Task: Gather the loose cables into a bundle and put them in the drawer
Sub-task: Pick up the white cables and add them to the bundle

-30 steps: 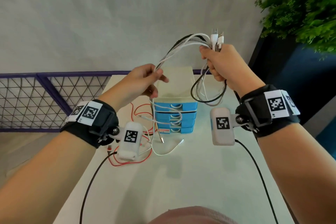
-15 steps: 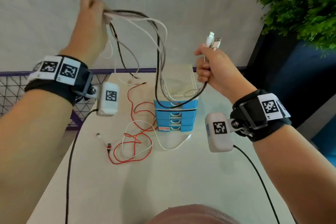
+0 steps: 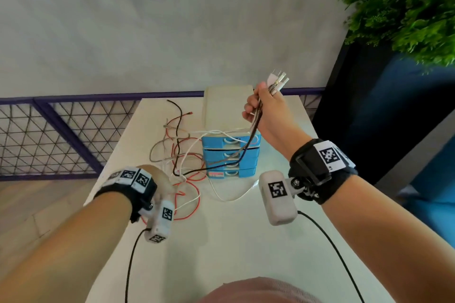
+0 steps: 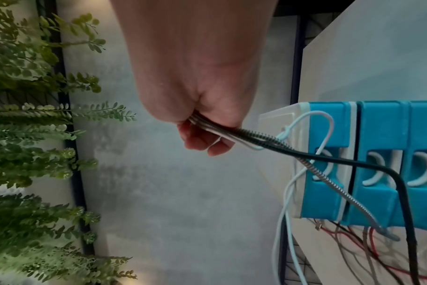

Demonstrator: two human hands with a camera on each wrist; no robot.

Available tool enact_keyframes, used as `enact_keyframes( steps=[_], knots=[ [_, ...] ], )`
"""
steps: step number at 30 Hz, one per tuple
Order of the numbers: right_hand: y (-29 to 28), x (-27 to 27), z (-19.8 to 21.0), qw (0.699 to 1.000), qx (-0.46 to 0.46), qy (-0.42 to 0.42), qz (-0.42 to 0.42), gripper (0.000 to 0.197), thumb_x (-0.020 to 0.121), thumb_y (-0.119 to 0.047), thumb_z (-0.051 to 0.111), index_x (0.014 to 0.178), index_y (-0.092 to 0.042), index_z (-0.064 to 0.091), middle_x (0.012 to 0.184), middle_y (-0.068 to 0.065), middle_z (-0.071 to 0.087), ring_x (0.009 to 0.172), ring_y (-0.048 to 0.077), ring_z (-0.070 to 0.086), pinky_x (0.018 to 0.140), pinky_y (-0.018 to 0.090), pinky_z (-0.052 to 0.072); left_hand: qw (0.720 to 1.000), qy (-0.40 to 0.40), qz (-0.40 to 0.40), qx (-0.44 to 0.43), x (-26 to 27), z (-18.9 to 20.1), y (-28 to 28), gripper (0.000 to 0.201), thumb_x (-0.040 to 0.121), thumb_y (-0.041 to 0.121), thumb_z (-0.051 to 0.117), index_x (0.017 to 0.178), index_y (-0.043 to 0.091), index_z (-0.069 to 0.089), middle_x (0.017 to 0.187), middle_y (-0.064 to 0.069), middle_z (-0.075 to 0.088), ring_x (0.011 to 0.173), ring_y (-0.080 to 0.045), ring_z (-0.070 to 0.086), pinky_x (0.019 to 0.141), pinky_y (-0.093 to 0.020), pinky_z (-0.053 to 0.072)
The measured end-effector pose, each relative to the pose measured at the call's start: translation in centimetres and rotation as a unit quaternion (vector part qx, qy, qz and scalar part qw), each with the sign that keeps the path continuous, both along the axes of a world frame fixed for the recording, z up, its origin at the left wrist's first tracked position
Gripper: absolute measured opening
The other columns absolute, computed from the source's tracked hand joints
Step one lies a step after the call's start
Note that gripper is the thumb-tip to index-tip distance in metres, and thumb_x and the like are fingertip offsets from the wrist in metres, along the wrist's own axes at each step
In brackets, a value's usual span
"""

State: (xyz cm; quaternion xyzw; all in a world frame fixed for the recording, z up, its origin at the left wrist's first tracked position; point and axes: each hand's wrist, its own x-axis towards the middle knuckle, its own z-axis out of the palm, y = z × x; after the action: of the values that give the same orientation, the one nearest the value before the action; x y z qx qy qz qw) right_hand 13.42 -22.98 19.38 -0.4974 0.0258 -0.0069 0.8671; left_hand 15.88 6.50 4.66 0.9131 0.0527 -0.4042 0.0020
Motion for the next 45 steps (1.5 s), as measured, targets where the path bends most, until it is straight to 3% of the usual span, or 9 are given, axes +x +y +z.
enact_keyframes(
  steps=[3, 6, 10, 14, 17, 25, 32, 39, 45],
  knots=[
    [0.0, 0.2, 0.6, 0.999, 0.035, -0.022, -0.007, 0.033, 0.105, -0.028, 0.033, 0.075, -0.017, 0.04, 0.05, -0.007, 0.038, 0.045, 0.009, 0.041, 0.053, 0.025, 0.043, 0.974, 0.157, 0.03, -0.162, -2.6, -0.3, -4.0, 0.044, 0.075, 0.056, 0.064, 0.102, 0.023, 0.071, 0.113, 0.004, 0.071, 0.11, -0.013, 0.063, 0.099, -0.035, 0.047],
    [0.0, 0.1, 1.2, 0.998, 0.055, -0.031, -0.003, 0.032, 0.105, -0.027, 0.034, 0.075, -0.017, 0.041, 0.051, -0.007, 0.036, 0.045, 0.009, 0.039, 0.053, 0.025, 0.042, 0.96, 0.082, -0.065, -0.26, -3.9, -0.9, -8.3, 0.023, 0.091, 0.029, 0.053, 0.111, 0.025, 0.064, 0.124, 0.007, 0.06, 0.122, -0.011, 0.053, 0.102, -0.029, 0.043],
    [0.0, 0.1, 1.7, 0.998, 0.054, -0.031, 0.005, 0.033, 0.105, -0.026, 0.034, 0.074, -0.016, 0.041, 0.049, -0.007, 0.034, 0.042, 0.008, 0.036, 0.053, 0.026, 0.039, 0.951, -0.031, -0.256, -0.171, -3.9, -2.4, -10.7, 0.026, 0.081, 0.02, 0.045, 0.095, 0.029, 0.065, 0.142, 0.006, 0.041, 0.121, -0.02, 0.051, 0.101, -0.04, 0.043],
    [-0.4, -0.1, 1.8, 0.999, 0.022, -0.028, 0.015, 0.032, 0.105, -0.027, 0.034, 0.076, -0.016, 0.041, 0.049, -0.008, 0.034, 0.042, 0.008, 0.035, 0.052, 0.026, 0.038, 0.94, -0.081, -0.332, 0.005, -3.8, -3.7, -11.6, 0.054, 0.089, 0.011, 0.042, 0.142, 0.017, 0.033, 0.145, -0.009, 0.035, 0.12, -0.035, 0.051, 0.088, -0.044, 0.045],
    [-0.9, -0.4, 1.5, 0.999, -0.015, -0.026, 0.018, 0.029, 0.105, -0.026, 0.034, 0.079, -0.015, 0.042, 0.053, -0.006, 0.032, 0.044, 0.009, 0.033, 0.051, 0.026, 0.035, 0.932, -0.101, -0.347, 0.027, -4.3, -4.1, -12.1, 0.047, 0.089, 0.005, 0.042, 0.135, 0.009, 0.036, 0.135, -0.012, 0.041, 0.122, -0.037, 0.049, 0.096, -0.048, 0.043],
    [-1.7, 0.2, -0.6, 0.981, -0.194, -0.008, -0.01, 0.03, 0.104, -0.033, 0.036, 0.08, -0.016, 0.042, 0.045, -0.011, 0.03, 0.037, 0.006, 0.024, 0.037, 0.019, 0.022, 0.911, -0.144, -0.249, -0.295, -6.2, 0.8, -13.2, 0.032, 0.078, 0.045, 0.07, 0.083, 0.019, 0.052, 0.073, 0.009, 0.052, 0.07, -0.008, 0.046, 0.062, -0.025, 0.038],
    [-3.2, 0.5, -1.5, 0.983, -0.18, 0.037, 0.01, 0.036, 0.104, -0.033, 0.037, 0.072, -0.017, 0.042, 0.046, -0.008, 0.035, 0.037, 0.008, 0.027, 0.037, 0.02, 0.026, 0.857, -0.167, -0.126, -0.471, -8.0, 8.4, -12.2, 0.031, 0.098, 0.027, 0.045, 0.069, 0.021, 0.052, 0.058, 0.011, 0.049, 0.054, 0.001, 0.045, 0.056, -0.014, 0.039],
    [-2.9, -1.3, -2.5, 0.99, -0.075, 0.115, 0.042, 0.038, 0.104, -0.029, 0.037, 0.077, -0.007, 0.052, 0.064, 0.012, 0.068, 0.052, 0.02, 0.067, 0.049, 0.027, 0.056, 0.668, -0.366, 0.137, -0.633, -6.8, 14.6, -10.6, 0.025, 0.102, 0.016, 0.034, 0.095, 0.005, 0.056, 0.069, -0.001, 0.061, 0.054, -0.01, 0.053, 0.058, -0.02, 0.051],
    [0.3, -1.9, -1.2, 0.987, 0.018, 0.071, 0.144, 0.039, 0.104, -0.031, 0.033, 0.114, 0.001, 0.054, 0.102, 0.017, 0.071, 0.093, 0.026, 0.071, 0.076, 0.036, 0.06, 0.744, -0.344, 0.031, -0.572, -6.5, 12.9, -13.3, 0.022, 0.099, 0.012, 0.042, 0.084, 0.017, 0.058, 0.063, 0.01, 0.066, 0.046, -0.006, 0.048, 0.05, -0.022, 0.045]
  ],
)
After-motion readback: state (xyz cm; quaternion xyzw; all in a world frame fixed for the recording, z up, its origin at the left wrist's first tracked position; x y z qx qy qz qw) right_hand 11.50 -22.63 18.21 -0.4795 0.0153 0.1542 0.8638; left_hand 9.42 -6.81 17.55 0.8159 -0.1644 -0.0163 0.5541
